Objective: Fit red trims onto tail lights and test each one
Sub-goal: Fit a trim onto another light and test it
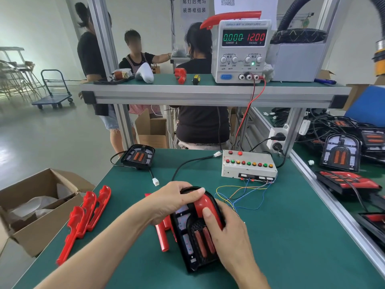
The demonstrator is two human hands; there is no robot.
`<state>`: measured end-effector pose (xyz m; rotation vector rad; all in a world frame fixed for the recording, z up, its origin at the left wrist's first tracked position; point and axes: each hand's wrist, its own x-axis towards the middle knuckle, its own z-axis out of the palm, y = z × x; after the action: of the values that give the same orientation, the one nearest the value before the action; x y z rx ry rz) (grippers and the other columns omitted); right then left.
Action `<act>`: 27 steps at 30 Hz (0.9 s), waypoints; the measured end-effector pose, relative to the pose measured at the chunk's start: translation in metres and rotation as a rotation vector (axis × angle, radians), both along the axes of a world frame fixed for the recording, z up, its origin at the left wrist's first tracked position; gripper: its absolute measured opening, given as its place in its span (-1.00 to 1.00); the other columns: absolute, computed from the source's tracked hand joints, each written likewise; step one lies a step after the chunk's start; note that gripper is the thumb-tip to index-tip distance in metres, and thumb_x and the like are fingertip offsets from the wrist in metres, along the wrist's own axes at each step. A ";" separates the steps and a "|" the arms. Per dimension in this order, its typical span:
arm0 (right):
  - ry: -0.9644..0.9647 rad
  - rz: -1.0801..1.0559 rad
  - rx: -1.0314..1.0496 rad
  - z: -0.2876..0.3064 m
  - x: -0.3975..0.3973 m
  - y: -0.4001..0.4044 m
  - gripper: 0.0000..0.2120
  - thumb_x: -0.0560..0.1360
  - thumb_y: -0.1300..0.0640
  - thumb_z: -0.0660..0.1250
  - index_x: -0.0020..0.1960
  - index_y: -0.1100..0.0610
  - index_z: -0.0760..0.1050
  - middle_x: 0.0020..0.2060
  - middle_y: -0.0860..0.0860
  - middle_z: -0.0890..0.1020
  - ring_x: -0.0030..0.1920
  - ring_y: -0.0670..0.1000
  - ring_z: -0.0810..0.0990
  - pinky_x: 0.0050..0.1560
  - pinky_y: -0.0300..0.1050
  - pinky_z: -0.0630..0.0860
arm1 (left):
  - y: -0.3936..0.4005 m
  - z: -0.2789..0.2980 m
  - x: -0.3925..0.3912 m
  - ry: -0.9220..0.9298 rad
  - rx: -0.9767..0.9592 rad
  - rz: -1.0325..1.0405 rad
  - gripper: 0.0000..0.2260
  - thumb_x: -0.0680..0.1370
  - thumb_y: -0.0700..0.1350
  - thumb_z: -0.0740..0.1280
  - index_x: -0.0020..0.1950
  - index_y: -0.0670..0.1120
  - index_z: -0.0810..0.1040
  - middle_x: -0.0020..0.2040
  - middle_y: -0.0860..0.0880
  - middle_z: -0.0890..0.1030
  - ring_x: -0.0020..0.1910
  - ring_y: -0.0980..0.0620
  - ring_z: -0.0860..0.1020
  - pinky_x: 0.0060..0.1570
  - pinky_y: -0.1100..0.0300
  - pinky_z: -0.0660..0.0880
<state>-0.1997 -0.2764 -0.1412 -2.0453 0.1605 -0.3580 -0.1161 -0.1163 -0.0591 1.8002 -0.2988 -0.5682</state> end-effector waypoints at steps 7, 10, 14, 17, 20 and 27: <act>0.057 0.071 0.136 0.026 0.019 -0.007 -0.48 0.36 -0.50 0.20 -0.02 -0.10 0.55 -0.14 -0.15 0.67 -0.07 -0.16 0.62 0.06 -0.05 0.56 | 0.003 0.003 -0.007 -0.038 -0.111 -0.038 -0.78 0.62 -0.19 0.36 0.22 -0.27 0.54 0.09 -0.22 0.66 0.07 -0.03 0.61 0.28 0.00 0.49; 0.048 0.089 0.190 0.021 0.018 -0.006 -0.47 0.38 -0.48 0.22 0.00 -0.06 0.57 -0.11 -0.10 0.68 -0.02 -0.07 0.63 0.13 0.03 0.56 | 0.000 -0.003 -0.013 -0.009 -0.180 -0.033 -0.81 0.61 -0.22 0.36 0.20 -0.23 0.55 0.04 -0.16 0.66 0.04 -0.04 0.62 0.24 -0.01 0.51; 0.052 0.121 0.302 0.021 0.018 -0.005 -0.52 0.37 -0.43 0.28 0.00 -0.07 0.60 -0.08 -0.10 0.69 0.01 -0.08 0.65 0.17 0.04 0.57 | -0.008 -0.009 -0.016 -0.003 -0.241 0.038 -0.85 0.63 -0.15 0.35 0.13 -0.21 0.58 -0.04 -0.12 0.65 -0.03 -0.04 0.61 0.18 -0.01 0.53; 0.074 0.147 0.346 0.022 0.018 -0.008 -0.54 0.38 -0.42 0.30 0.03 -0.09 0.60 -0.07 -0.11 0.70 0.02 -0.08 0.65 0.18 0.06 0.57 | -0.012 -0.011 -0.017 -0.099 -0.197 0.097 -0.87 0.61 -0.17 0.38 0.08 -0.22 0.61 -0.05 -0.16 0.67 -0.05 -0.05 0.61 0.21 -0.06 0.54; 0.083 0.172 0.350 0.020 0.016 -0.009 -0.56 0.42 -0.39 0.28 0.09 -0.11 0.59 -0.03 -0.12 0.69 0.07 -0.07 0.64 0.21 0.07 0.55 | -0.015 -0.013 -0.018 -0.137 -0.186 0.110 -0.87 0.61 -0.19 0.39 0.08 -0.25 0.61 -0.05 -0.18 0.68 -0.07 -0.03 0.62 0.15 0.02 0.57; 0.037 0.131 0.268 0.017 0.013 -0.009 -0.52 0.39 -0.50 0.19 0.06 -0.19 0.56 -0.02 -0.23 0.67 0.04 -0.24 0.61 -0.01 -0.29 0.46 | -0.019 -0.013 -0.019 -0.216 -0.122 0.117 -0.90 0.61 -0.20 0.37 0.05 -0.24 0.59 -0.12 -0.14 0.63 -0.12 0.01 0.57 0.04 0.08 0.54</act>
<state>-0.1869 -0.2852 -0.1238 -1.7871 0.0908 -0.2046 -0.1355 -0.1357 -0.0721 1.7492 -0.3650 -0.2673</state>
